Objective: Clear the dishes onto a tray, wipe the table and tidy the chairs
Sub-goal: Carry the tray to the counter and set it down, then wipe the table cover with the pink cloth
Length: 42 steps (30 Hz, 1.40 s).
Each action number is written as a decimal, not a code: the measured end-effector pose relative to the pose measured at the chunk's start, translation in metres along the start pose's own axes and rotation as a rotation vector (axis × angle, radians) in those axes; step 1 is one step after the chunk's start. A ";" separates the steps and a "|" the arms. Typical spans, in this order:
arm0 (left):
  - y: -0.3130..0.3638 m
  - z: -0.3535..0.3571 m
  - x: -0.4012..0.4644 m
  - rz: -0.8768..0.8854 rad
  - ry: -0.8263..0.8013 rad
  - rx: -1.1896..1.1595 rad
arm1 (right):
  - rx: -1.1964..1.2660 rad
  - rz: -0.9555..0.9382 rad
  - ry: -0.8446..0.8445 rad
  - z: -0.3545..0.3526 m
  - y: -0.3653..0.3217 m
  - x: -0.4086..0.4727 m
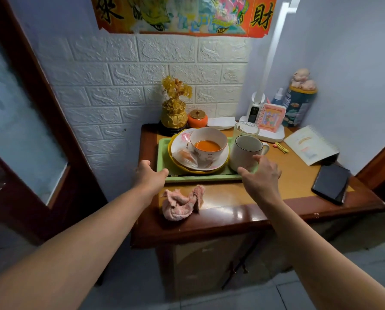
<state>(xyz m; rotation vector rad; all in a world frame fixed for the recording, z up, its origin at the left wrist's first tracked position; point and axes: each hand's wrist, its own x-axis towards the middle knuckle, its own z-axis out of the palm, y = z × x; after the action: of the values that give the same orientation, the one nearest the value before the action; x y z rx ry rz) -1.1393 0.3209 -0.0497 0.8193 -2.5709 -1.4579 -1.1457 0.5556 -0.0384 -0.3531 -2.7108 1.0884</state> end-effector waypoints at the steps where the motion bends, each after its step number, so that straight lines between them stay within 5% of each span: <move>1: -0.003 -0.003 -0.005 -0.006 -0.001 0.000 | -0.003 -0.017 -0.006 0.001 -0.002 -0.004; 15: -0.053 -0.032 -0.019 -0.026 -0.109 0.035 | -0.048 -0.184 -0.184 0.060 -0.049 -0.076; 24: -0.069 -0.051 0.013 0.138 -0.328 0.089 | -0.269 0.003 -0.246 0.124 -0.067 -0.101; 34: -0.063 -0.067 0.000 0.268 -0.475 0.080 | -0.092 0.085 0.058 0.103 -0.093 -0.131; 42: -0.033 -0.086 -0.092 0.142 -1.077 -0.161 | -0.022 0.092 0.279 0.032 -0.093 -0.205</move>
<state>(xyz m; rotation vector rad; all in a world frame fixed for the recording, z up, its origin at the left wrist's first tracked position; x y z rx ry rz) -1.0199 0.2853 -0.0118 -0.3070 -2.9296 -2.4708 -0.9732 0.4098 -0.0159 -0.5909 -2.4823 0.9515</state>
